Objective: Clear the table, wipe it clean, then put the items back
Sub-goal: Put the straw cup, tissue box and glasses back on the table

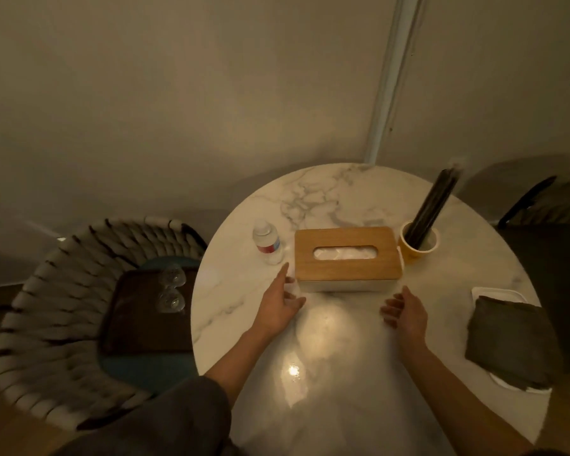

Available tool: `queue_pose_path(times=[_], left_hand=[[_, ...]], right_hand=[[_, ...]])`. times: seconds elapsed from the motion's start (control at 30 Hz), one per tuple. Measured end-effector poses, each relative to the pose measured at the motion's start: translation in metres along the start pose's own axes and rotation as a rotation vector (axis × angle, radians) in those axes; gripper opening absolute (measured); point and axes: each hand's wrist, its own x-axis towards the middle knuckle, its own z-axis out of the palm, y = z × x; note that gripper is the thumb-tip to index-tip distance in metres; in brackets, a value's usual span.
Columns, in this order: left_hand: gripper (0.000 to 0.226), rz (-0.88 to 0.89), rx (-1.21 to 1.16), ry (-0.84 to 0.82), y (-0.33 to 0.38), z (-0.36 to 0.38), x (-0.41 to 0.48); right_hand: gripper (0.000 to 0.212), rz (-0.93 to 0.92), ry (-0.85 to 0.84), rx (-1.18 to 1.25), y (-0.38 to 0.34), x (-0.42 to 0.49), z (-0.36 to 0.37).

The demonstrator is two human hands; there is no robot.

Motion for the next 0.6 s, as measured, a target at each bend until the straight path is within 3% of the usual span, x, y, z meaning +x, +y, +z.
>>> queue_pose_path(times=[0.07,0.17,0.4,0.5,0.6], left_hand=[[0.046,-0.033,0.007,-0.012,-0.021,-0.011,-0.018],[0.027,-0.095,-0.063,-0.066,-0.05,-0.04,-0.043],[0.023,-0.254,-0.206,0.196,-0.13,-0.14,-0.073],[0.021,-0.328,-0.234,0.236,-0.171,-0.185,-0.076],[0.018,-0.393,-0.29,0.242,-0.198,-0.216,-0.071]], right_hand=[[0.032,-0.029,-0.085,-0.06,0.022,-0.035,0.017],[0.034,-0.133,-0.338,-0.31,0.059,-0.084,0.063],[0.03,-0.38,-0.74,-0.732,0.079,-0.143,0.215],[0.017,-0.541,-0.815,-0.872,0.08,-0.15,0.286],[0.014,-0.722,-0.734,-1.042,0.081,-0.141,0.346]])
